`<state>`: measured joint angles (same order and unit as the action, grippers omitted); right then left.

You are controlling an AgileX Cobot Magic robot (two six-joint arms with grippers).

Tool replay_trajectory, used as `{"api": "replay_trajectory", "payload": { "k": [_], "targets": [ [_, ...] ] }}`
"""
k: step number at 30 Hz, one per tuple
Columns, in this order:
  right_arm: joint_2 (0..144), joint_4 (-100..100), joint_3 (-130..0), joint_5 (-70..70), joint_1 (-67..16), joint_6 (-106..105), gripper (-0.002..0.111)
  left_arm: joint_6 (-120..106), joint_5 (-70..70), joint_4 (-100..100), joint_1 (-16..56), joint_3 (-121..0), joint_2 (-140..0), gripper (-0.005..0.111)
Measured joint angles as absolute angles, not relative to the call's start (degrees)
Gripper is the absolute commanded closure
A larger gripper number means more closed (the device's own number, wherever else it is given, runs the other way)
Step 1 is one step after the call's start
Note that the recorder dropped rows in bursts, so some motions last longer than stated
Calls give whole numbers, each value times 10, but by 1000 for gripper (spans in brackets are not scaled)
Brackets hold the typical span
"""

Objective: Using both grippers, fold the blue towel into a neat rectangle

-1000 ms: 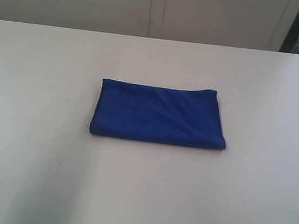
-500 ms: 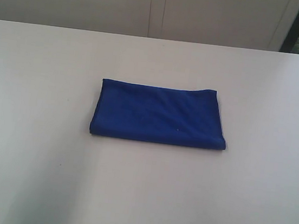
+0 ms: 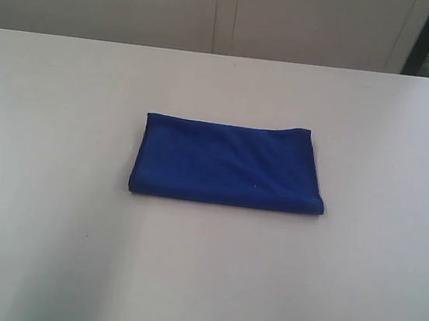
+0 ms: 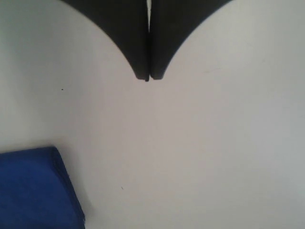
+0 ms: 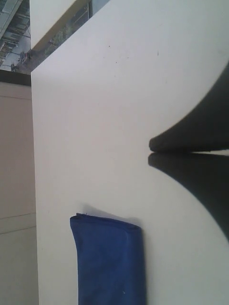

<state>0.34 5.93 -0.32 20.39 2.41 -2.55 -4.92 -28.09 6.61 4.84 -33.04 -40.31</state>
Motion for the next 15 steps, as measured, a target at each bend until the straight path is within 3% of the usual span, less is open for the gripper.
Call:
{"api": "replay_trajectory", "payload": {
  "k": [15],
  "targets": [
    [3,59,-3,205,24,-26,108,-49,-281,66,48,-330,-392,107]
  ]
}}
